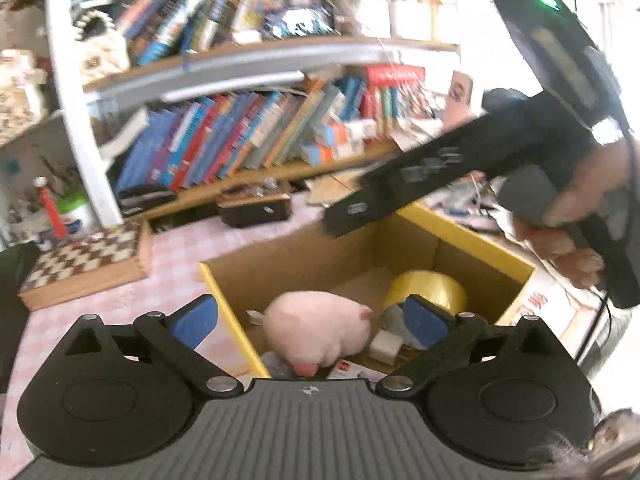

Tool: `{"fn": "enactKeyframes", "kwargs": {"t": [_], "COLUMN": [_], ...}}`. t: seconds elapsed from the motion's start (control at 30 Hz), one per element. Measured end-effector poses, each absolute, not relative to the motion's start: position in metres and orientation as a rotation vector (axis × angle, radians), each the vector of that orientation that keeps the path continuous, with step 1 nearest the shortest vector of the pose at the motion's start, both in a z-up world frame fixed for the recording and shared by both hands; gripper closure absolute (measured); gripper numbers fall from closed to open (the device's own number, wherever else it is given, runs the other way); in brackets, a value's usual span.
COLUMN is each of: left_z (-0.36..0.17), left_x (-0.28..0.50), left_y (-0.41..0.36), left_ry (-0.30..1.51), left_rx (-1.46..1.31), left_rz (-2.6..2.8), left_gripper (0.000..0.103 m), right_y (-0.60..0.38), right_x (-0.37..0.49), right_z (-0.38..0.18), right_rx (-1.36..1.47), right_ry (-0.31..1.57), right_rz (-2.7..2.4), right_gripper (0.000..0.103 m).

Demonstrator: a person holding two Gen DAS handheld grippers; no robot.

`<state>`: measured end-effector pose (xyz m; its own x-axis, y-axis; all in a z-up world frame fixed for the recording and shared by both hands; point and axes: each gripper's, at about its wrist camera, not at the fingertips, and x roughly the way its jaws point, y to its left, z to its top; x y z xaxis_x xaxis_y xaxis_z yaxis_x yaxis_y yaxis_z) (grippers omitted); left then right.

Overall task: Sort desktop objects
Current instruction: 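Lower the pig into the box and open the right tool while the left tool releases the car, then withdraw both open tools from the yellow box back over the table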

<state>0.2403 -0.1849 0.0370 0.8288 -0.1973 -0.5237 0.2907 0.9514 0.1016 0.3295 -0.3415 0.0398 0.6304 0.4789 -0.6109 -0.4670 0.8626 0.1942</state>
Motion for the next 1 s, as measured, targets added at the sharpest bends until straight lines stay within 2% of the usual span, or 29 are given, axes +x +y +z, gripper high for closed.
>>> {"fn": "enactKeyframes", "kwargs": {"t": [0.4,0.67,1.0], "left_z": [0.067,0.064,0.043], "left_x": [0.179,0.127,0.073], "left_y": [-0.12,-0.083,-0.054], "left_ry": [0.401,0.357,0.408], "left_rx": [0.007,-0.066,-0.154], "left_rz": [-0.058,-0.002,-0.034], "left_gripper": [0.0,0.0,0.0], "right_y": [-0.351,-0.345,-0.314], "right_x": [0.246,0.193,0.121], "right_z": [0.049,0.042,0.026], "right_rx": [-0.006,0.072,0.109], "right_ry": [0.495,0.485,0.498], "right_rz": [0.38,0.253,0.158], "right_gripper": [0.001,0.0,0.0]}}
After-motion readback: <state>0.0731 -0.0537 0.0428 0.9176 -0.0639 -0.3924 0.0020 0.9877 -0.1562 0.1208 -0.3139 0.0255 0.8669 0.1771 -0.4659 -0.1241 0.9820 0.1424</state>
